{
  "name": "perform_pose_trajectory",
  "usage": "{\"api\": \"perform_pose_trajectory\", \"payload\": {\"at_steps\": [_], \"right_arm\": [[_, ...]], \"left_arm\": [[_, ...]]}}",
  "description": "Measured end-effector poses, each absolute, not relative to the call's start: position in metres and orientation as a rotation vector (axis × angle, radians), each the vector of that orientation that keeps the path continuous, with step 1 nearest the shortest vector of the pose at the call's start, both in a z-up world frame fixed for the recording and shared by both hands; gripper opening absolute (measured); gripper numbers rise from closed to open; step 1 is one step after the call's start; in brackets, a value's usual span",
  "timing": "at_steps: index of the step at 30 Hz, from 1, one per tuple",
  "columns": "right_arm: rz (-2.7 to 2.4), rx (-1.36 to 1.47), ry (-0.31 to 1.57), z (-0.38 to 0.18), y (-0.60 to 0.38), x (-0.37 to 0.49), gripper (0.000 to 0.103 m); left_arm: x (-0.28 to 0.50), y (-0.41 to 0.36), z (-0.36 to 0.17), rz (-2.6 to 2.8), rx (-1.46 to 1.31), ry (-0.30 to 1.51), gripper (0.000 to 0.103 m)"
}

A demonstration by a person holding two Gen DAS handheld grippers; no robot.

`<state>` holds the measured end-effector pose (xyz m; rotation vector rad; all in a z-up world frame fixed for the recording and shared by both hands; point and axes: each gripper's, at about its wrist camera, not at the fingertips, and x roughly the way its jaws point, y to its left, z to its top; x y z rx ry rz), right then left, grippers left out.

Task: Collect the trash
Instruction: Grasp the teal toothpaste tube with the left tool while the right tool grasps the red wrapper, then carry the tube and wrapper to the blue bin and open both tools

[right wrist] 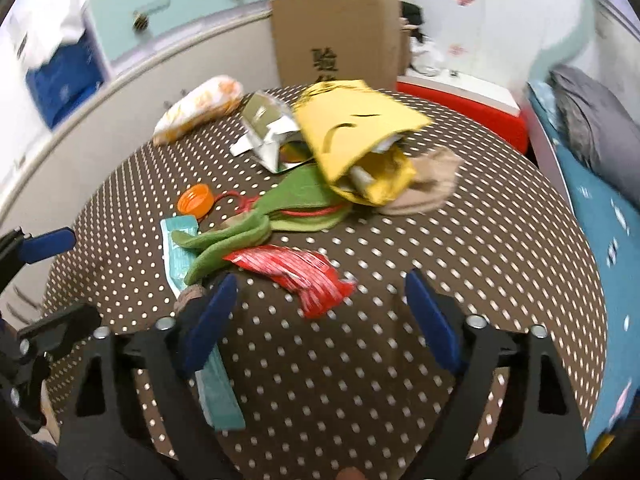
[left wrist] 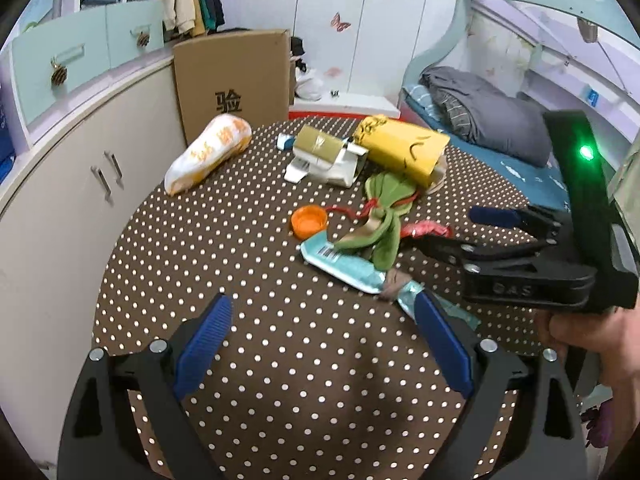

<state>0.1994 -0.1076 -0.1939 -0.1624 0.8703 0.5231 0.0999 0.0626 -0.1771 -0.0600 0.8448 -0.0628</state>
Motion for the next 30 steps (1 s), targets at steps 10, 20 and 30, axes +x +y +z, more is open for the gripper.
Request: {"api": "perform_pose_trajectory", "payload": {"at_steps": [10,20,30], "right_arm": [[0.537,-0.145,0.875,-0.202,-0.115,0.197,0.028],[0.466,-0.007,0.85,-0.19,-0.176,0.171,0.028],[0.473,0.021,0.839,-0.189,-0.192,0.158,0.028]], "left_arm": [[0.116,0.031,-0.193,-0.071,-0.056,0.903,0.091],[0.143,0.01,-0.21,-0.031,-0.085,0.928,0.059],[0.111,0.029,-0.208,-0.178,-0.059,0.947,0.03]]}}
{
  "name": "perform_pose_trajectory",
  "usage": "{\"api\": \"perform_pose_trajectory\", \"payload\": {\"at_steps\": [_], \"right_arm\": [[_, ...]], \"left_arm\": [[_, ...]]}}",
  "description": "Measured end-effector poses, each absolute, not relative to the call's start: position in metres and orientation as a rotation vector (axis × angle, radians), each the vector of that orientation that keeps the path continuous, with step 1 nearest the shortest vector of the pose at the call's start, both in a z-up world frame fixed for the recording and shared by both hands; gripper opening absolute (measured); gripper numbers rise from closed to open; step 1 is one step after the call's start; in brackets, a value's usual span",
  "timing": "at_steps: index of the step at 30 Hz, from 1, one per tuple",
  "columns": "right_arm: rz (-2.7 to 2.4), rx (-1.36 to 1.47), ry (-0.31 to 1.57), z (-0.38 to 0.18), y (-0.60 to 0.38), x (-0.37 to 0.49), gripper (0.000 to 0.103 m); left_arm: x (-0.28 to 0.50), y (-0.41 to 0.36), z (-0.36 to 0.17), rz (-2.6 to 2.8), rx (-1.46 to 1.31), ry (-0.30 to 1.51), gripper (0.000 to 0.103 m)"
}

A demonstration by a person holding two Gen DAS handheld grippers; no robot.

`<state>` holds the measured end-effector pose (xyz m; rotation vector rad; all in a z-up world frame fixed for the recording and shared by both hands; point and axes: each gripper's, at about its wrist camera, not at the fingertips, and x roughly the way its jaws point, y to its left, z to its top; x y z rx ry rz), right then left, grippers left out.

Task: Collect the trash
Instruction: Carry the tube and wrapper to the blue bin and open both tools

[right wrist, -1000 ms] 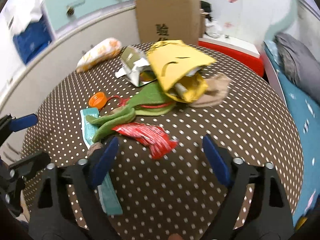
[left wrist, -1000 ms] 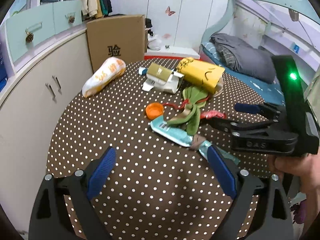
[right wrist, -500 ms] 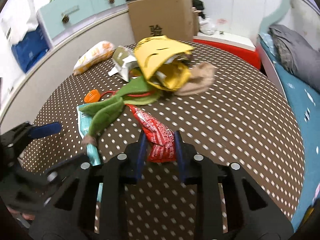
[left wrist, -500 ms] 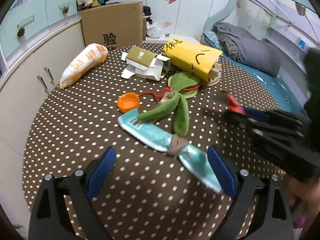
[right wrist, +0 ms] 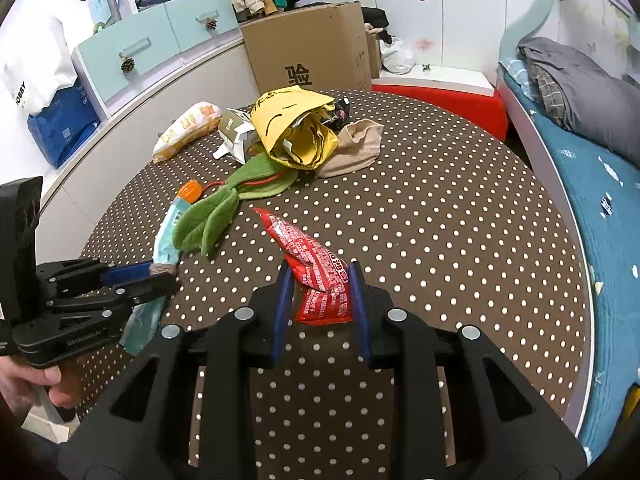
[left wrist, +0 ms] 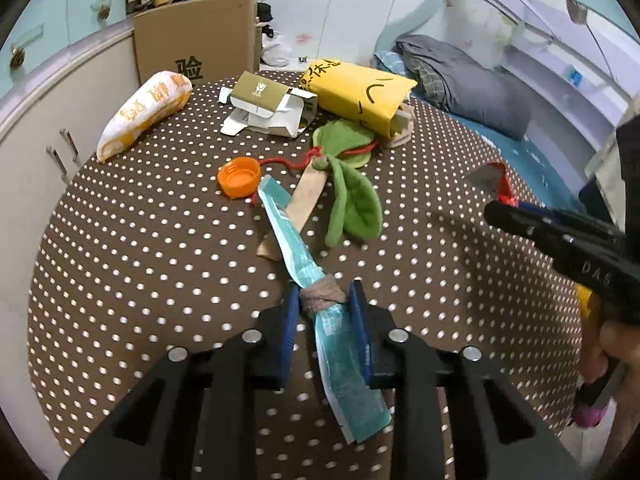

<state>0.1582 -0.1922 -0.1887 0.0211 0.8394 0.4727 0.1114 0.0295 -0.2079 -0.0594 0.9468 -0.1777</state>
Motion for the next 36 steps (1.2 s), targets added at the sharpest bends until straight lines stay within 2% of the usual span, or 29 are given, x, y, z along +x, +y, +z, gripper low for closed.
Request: {"api": "perform_pose_trajectory", "payload": {"at_steps": [1,2,3,5,6,12,23,36], "right_arm": [[0.47,0.026,0.838,-0.189,-0.193,0.157,0.028],[0.469,0.03,0.837,-0.189,-0.194,0.155,0.028],[0.465,0.038,0.833,-0.189,-0.196,0.154,0.028],[0.454,0.051,0.827,-0.187,-0.2,0.15,0.028],[0.451,0.058,0.822,-0.186,-0.203,0.147,0.028],[0.427,0.094,0.788,-0.174,-0.228,0.134,0.028],[0.375,0.149,0.724,-0.153,-0.269,0.121,0.028],[0.263,0.215,0.652,-0.137,-0.332,0.097,0.028]], "left_arm": [[0.112,0.031,-0.209,-0.162,-0.049,0.944,0.036],[0.113,0.03,-0.209,-0.16,-0.044,0.942,0.036],[0.114,0.029,-0.209,-0.163,-0.04,0.941,0.036],[0.114,0.027,-0.209,-0.174,-0.03,0.94,0.023],[0.114,0.026,-0.209,-0.182,-0.033,0.942,0.022],[0.098,0.029,-0.207,-0.199,-0.06,0.927,0.022],[0.063,0.015,-0.162,-0.227,-0.058,0.805,0.021],[0.072,-0.062,-0.117,-0.418,0.003,0.68,0.021]]}}
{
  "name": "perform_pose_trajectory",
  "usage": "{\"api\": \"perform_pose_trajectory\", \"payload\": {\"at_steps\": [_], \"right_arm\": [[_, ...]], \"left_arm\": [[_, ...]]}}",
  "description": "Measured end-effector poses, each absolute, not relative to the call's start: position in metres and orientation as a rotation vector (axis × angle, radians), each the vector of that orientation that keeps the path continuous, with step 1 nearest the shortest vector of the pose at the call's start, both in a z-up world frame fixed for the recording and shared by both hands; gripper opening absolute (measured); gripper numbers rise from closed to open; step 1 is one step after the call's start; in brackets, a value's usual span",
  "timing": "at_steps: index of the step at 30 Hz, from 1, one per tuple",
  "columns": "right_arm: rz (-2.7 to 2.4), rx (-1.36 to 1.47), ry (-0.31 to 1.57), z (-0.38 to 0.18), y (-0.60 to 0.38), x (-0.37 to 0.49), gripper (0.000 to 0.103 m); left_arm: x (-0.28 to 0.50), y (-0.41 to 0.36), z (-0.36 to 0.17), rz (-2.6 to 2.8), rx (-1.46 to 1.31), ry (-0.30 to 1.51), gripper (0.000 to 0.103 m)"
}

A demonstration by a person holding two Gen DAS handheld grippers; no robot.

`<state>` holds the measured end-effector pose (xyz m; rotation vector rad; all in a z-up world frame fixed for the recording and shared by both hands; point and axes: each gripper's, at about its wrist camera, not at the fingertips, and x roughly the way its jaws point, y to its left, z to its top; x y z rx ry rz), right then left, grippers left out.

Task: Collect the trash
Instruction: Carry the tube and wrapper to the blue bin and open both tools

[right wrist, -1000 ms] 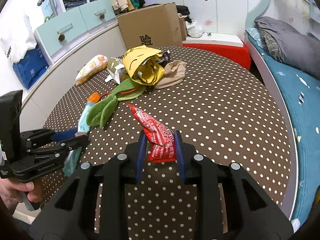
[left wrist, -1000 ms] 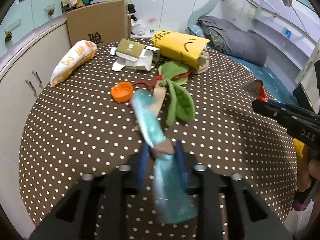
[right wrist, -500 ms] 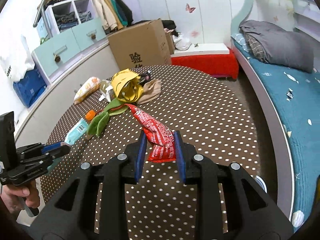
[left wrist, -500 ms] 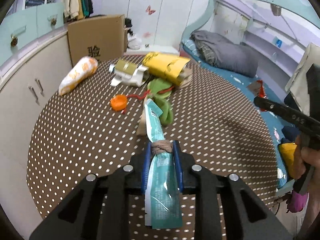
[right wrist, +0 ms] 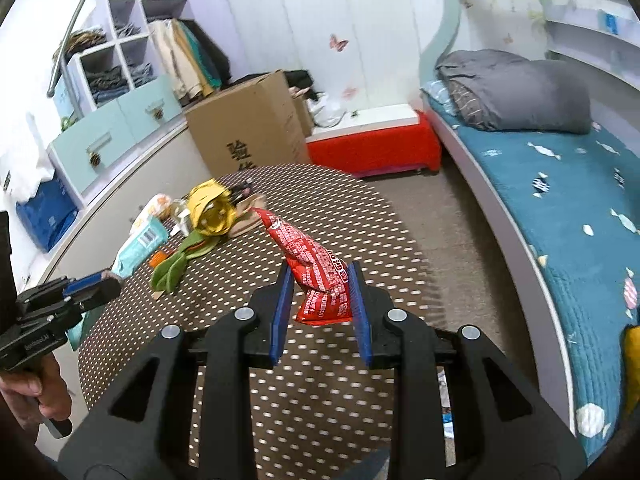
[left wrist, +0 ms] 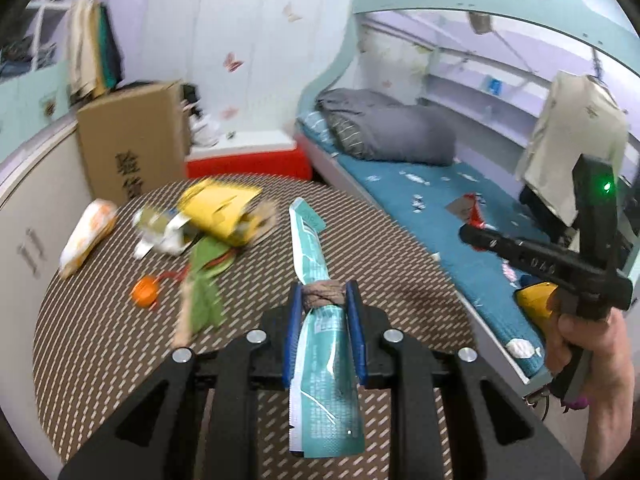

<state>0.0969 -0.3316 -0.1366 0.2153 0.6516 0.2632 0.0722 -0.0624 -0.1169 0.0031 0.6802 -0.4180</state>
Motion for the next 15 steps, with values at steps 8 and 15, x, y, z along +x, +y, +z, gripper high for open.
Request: {"api": "perform_pose_trajectory", "payload": {"at_steps": [8,15], "right_arm": [[0.155,0.261,0.618,-0.131,-0.389,0.086,0.028],[0.054,0.354,0.61,-0.144,-0.453,0.08,0.028]], "left_arm": [[0.094,-0.142,-0.096,-0.56,0.045,0.619,0.021],[0.117,-0.214,-0.102,-0.663,0.081,0.64,0.021]]}}
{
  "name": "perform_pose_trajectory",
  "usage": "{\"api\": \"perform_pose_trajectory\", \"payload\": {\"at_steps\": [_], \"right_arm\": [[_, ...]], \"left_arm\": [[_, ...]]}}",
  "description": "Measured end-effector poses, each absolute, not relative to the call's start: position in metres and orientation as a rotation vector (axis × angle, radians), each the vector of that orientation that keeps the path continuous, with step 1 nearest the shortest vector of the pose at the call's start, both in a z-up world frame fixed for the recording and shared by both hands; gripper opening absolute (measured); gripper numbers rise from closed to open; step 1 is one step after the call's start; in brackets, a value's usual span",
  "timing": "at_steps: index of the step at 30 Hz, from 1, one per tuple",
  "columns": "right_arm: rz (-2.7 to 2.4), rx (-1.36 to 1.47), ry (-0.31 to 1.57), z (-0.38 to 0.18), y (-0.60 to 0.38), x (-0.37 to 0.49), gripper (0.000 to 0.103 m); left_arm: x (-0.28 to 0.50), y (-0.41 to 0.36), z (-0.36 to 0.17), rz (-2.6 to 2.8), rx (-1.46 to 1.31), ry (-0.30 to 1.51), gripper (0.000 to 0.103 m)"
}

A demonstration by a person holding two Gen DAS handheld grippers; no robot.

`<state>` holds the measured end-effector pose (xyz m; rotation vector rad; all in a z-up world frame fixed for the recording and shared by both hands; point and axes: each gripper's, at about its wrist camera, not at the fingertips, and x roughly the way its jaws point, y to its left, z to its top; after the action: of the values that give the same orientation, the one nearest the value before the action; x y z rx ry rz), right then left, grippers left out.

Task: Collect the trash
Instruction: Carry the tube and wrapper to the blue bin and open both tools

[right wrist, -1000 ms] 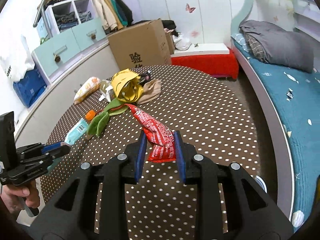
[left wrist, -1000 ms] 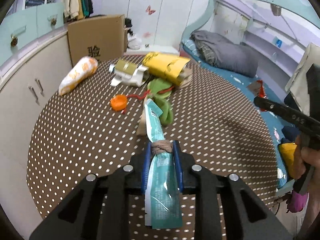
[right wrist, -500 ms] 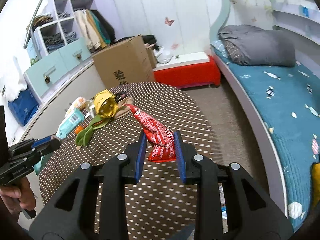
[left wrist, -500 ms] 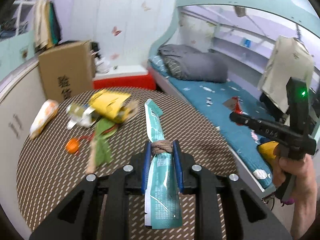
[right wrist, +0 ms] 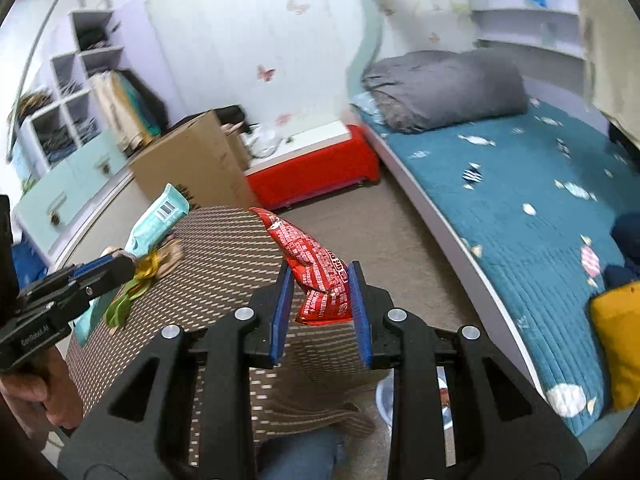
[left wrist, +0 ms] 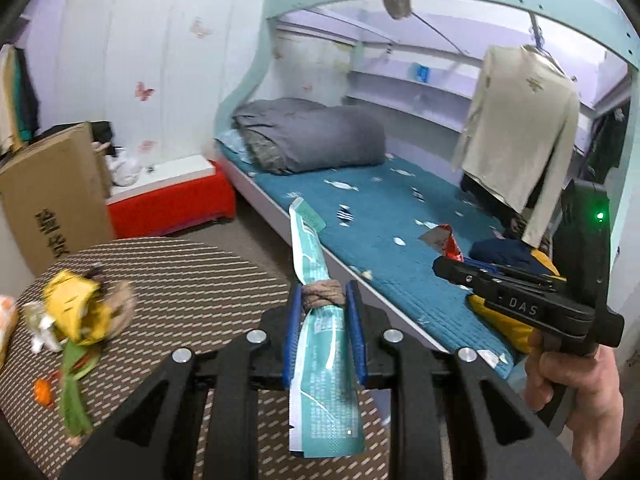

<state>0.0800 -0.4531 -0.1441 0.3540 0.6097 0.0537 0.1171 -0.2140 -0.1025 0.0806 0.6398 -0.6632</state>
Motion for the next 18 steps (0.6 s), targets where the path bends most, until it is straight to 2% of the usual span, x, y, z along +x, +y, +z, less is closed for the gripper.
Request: {"api": "perform_pose_trajectory", "payload": {"at_steps": [5,14,16,17,18], "right_arm": [[-0.032,0.458,0.688,-0.189,-0.501,0.087,0.028],[-0.131,0.657,0.885,-0.304,-0.551,0.103,0.028],[-0.147,0.69,0.923,-0.327,-0.558,0.109,0.03],[-0.157,0.708,0.938,-0.337,-0.562,0.112,0.035],[-0.167,0.729,0.954,-0.347,-0.567,0.114,0.058]], "left_arm": [[0.128,-0.272,-0.123,-0.74,0.126,0.711,0.021],[0.151,-0.348,-0.182,-0.79,0.191,0.879,0.021],[0.156,-0.362,-0.195,-0.794,0.211,0.914,0.021],[0.158,-0.37,-0.202,-0.794,0.223,0.931,0.021],[0.159,-0.374,-0.207,-0.794,0.231,0.943,0.021]]}}
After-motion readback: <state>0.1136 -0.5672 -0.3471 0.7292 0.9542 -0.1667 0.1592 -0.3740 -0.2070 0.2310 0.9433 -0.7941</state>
